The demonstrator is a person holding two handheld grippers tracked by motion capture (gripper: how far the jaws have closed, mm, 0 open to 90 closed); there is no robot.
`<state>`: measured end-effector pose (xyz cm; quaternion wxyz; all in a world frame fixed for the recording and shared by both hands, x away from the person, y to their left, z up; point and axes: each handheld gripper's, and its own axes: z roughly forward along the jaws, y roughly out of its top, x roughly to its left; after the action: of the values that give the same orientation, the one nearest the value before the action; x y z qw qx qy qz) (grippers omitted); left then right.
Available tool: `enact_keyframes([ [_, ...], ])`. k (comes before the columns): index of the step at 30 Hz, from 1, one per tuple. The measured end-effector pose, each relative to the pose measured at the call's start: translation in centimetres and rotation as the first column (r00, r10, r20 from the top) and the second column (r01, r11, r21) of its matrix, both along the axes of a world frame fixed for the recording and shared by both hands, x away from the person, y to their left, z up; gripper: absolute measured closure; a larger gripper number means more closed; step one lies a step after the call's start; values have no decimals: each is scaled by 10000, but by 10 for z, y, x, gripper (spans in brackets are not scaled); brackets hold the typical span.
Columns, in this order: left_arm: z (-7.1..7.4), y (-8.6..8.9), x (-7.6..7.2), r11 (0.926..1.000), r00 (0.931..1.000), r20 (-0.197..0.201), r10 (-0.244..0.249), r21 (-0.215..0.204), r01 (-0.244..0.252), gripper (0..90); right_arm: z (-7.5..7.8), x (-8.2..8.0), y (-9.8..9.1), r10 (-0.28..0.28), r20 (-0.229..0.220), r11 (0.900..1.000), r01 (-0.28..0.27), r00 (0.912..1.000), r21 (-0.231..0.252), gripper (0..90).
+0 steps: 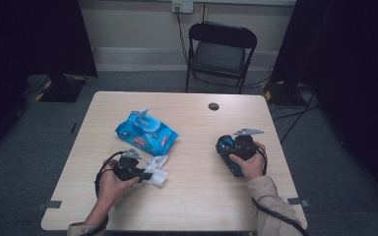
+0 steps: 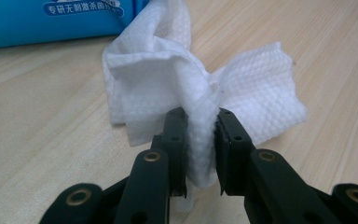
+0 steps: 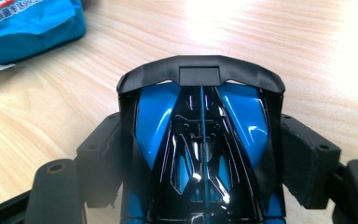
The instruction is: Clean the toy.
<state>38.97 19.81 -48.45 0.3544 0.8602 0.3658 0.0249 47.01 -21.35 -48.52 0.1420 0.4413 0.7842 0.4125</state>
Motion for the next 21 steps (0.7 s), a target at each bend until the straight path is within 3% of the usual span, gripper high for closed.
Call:
enact_keyframes([
  [21,0,1,1,9999,9998,203,53,99,-55,705,-10,8,9,3,-356,9967,-32,9994,-817,249],
])
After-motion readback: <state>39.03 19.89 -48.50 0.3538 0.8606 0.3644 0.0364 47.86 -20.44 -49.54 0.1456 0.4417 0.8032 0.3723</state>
